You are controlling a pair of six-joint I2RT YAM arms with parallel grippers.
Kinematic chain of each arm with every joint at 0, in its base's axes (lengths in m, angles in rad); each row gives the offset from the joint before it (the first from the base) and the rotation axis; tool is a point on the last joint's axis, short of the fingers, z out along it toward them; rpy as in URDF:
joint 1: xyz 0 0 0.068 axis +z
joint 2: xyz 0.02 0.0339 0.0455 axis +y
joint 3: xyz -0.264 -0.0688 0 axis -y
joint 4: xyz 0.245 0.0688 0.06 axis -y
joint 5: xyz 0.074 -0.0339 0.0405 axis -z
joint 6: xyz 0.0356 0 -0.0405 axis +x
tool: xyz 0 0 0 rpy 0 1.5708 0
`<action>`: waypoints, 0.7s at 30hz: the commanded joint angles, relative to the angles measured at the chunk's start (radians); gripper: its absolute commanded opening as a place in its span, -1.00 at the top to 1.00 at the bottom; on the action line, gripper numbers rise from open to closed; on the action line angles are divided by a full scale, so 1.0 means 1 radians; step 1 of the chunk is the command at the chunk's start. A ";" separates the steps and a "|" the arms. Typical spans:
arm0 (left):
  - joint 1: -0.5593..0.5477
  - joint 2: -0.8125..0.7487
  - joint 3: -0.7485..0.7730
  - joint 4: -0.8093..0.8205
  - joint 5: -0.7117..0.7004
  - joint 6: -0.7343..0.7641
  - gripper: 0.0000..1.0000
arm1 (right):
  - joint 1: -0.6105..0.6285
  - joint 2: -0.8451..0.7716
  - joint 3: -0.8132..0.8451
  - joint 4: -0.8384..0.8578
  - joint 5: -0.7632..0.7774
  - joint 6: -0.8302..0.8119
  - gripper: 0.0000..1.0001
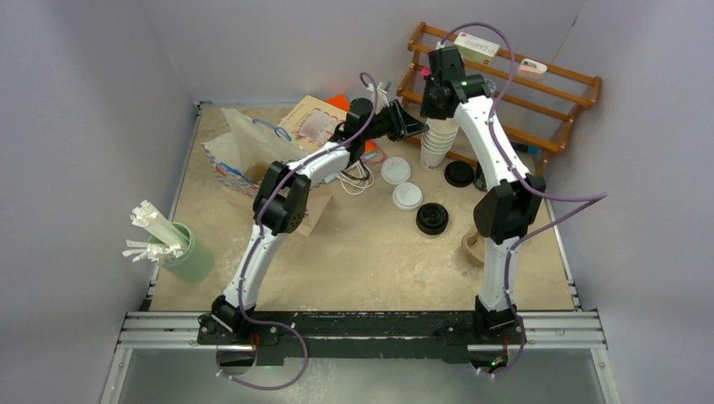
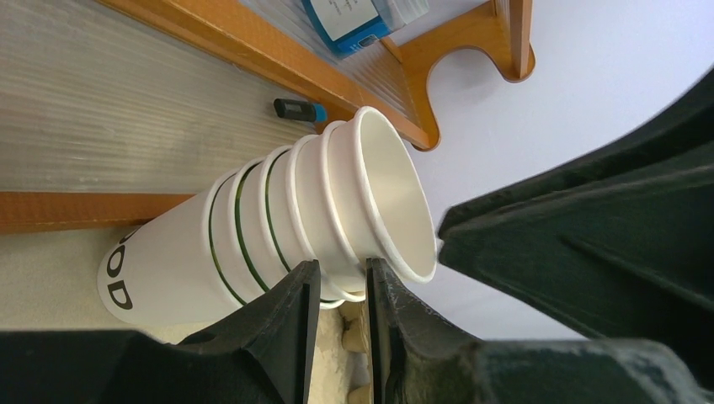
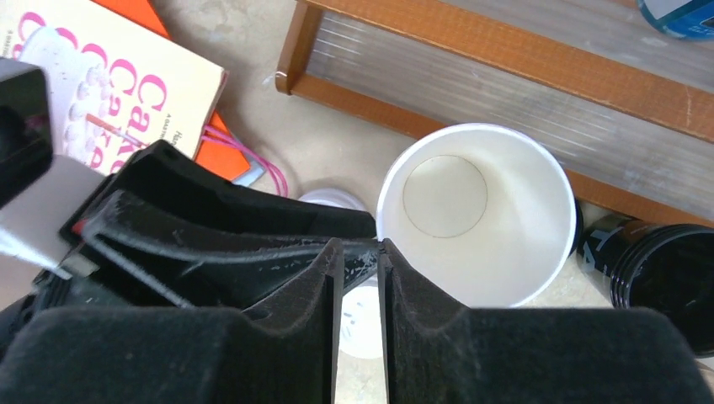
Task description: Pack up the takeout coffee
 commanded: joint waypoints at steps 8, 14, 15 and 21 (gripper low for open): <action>-0.007 -0.013 -0.031 0.004 0.006 0.029 0.43 | -0.003 0.061 0.036 0.006 0.057 0.037 0.44; -0.008 -0.013 -0.036 0.008 0.006 0.025 0.43 | -0.003 0.083 0.051 0.003 0.077 0.027 0.68; -0.007 -0.012 -0.034 0.009 0.005 0.025 0.43 | -0.003 0.082 0.051 0.002 0.076 0.025 0.74; -0.009 -0.011 -0.033 0.004 0.003 0.025 0.43 | -0.003 0.087 0.119 -0.018 0.094 -0.013 1.00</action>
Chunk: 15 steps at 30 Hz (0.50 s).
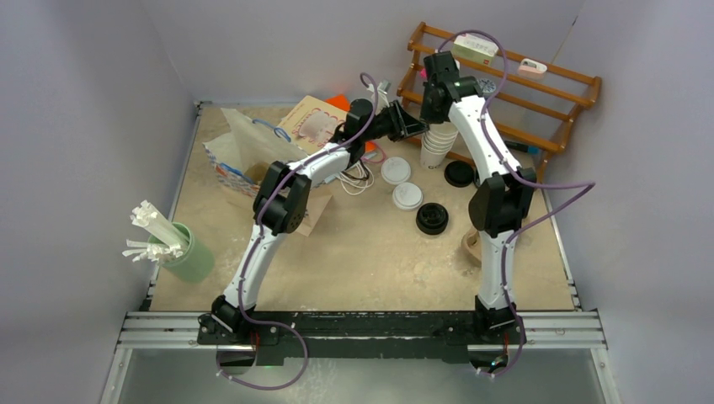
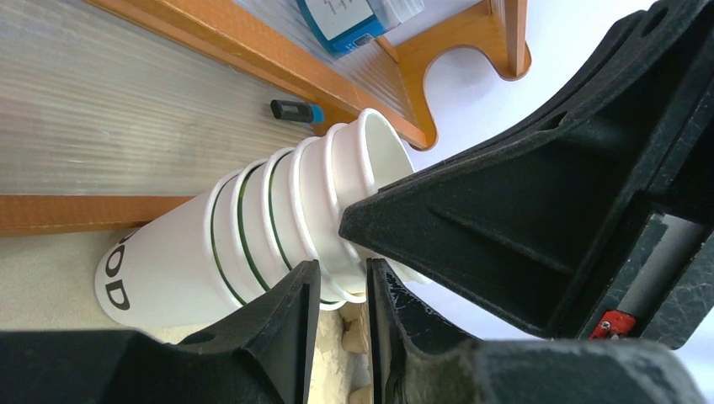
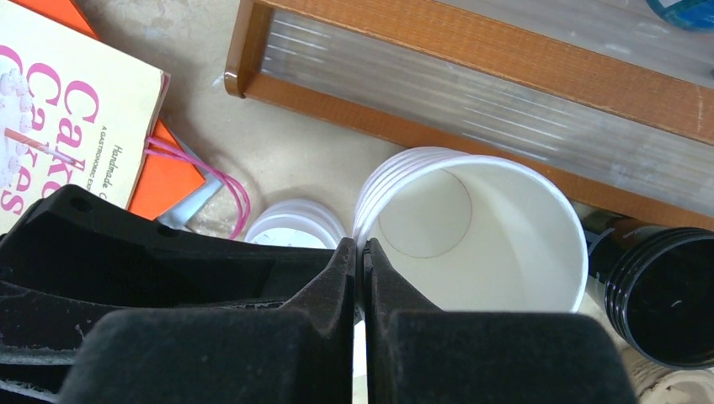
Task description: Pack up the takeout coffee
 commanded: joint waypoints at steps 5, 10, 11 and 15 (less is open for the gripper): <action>-0.011 -0.009 -0.018 -0.026 -0.001 0.025 0.43 | 0.003 -0.046 0.122 -0.038 0.031 -0.026 1.00; -0.018 0.001 0.000 -0.038 -0.004 0.028 0.43 | 0.003 -0.065 0.126 -0.057 0.018 -0.024 1.00; -0.018 0.002 0.002 -0.040 -0.003 0.028 0.43 | 0.003 -0.065 0.131 -0.064 0.016 -0.025 1.00; -0.018 -0.002 0.002 -0.045 -0.004 0.031 0.44 | 0.004 -0.076 0.191 -0.100 0.024 -0.030 1.00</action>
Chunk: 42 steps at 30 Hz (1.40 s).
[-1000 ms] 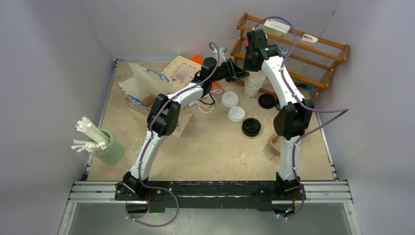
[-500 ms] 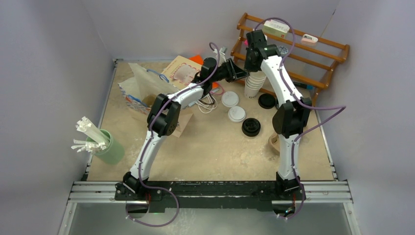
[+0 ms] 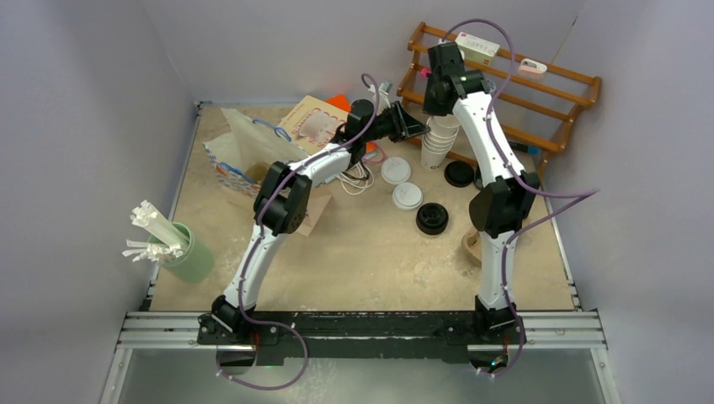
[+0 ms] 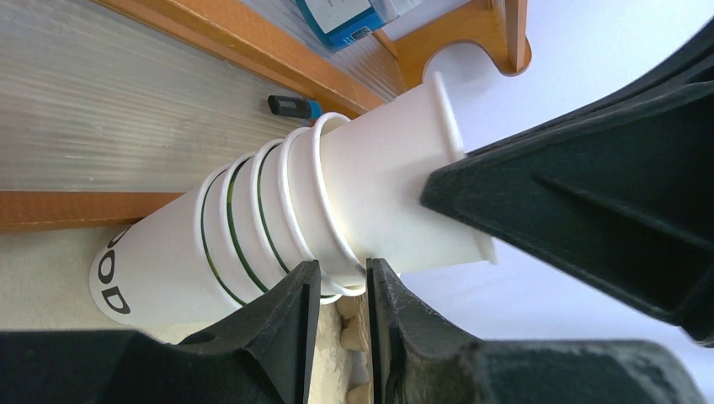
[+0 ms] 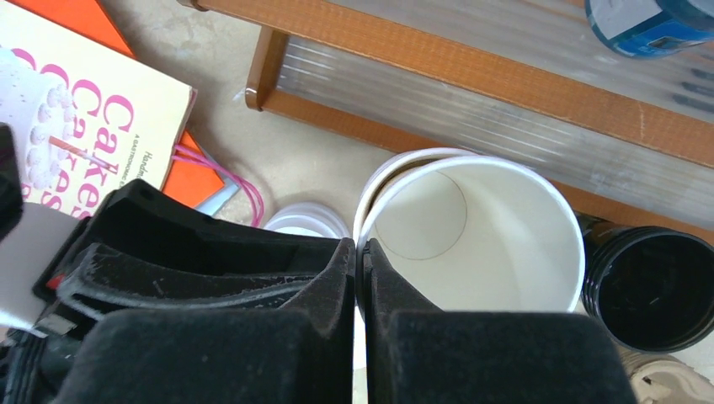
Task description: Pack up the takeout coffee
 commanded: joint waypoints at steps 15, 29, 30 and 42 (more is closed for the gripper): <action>-0.009 -0.087 0.088 -0.132 0.019 0.083 0.30 | 0.004 -0.493 -0.164 -0.092 0.010 -0.012 1.00; -0.010 -0.371 0.081 -0.375 0.058 0.255 0.09 | 0.092 -0.919 -0.954 0.215 -0.151 0.028 1.00; -0.012 -0.401 0.079 -0.410 0.060 0.282 0.09 | 0.114 -0.927 -0.991 0.247 -0.152 0.035 1.00; -0.009 -0.952 -0.136 -1.068 -0.191 0.751 0.05 | 0.418 -0.811 -1.112 0.513 -0.081 0.020 1.00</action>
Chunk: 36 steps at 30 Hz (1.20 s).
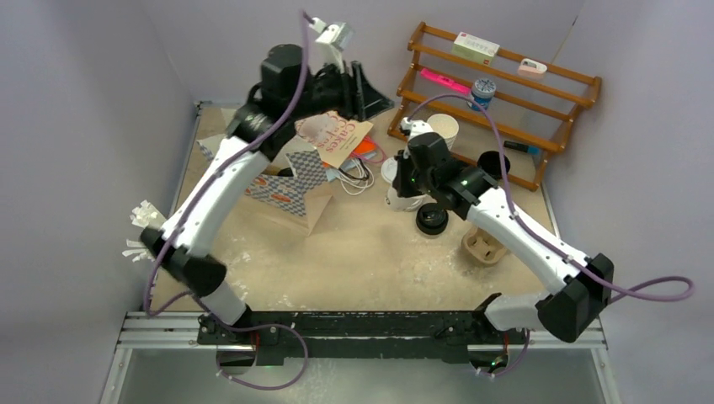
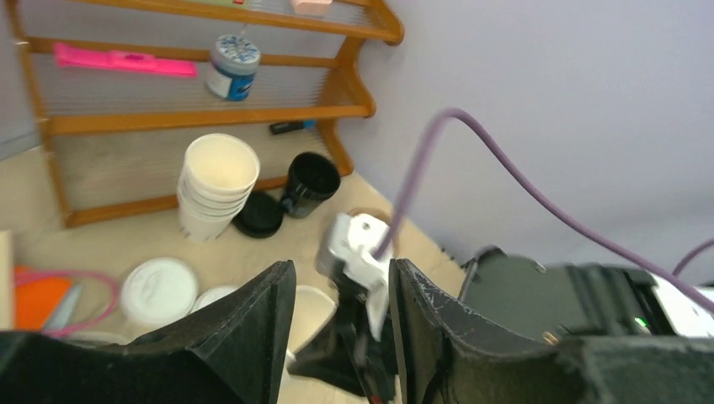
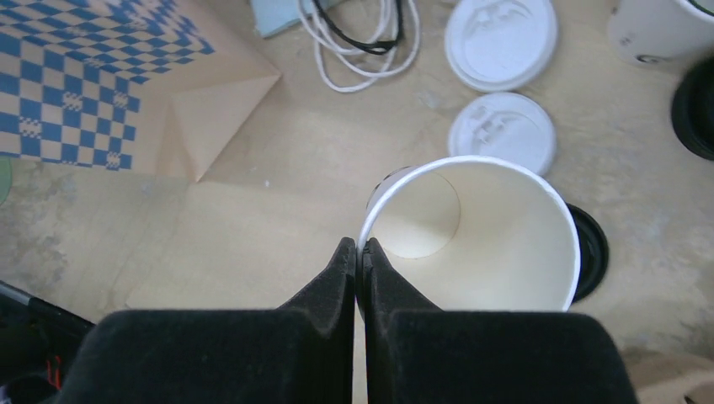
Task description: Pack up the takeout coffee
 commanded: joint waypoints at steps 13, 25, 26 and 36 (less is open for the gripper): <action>-0.005 -0.734 -0.682 -0.347 -0.404 0.117 -0.24 | 0.263 0.268 0.025 0.150 0.231 -0.019 1.00; -0.006 -0.976 -1.075 -0.293 -0.556 -0.032 -0.77 | 0.282 0.305 -0.008 0.183 0.218 0.018 0.33; -0.005 -0.985 -1.102 -0.280 -0.563 -0.045 -0.77 | 0.282 0.301 -0.001 0.178 0.217 0.020 0.23; -0.005 -1.031 -1.423 0.011 -0.642 -0.098 -0.83 | 0.281 0.174 0.068 0.072 0.262 0.038 -0.44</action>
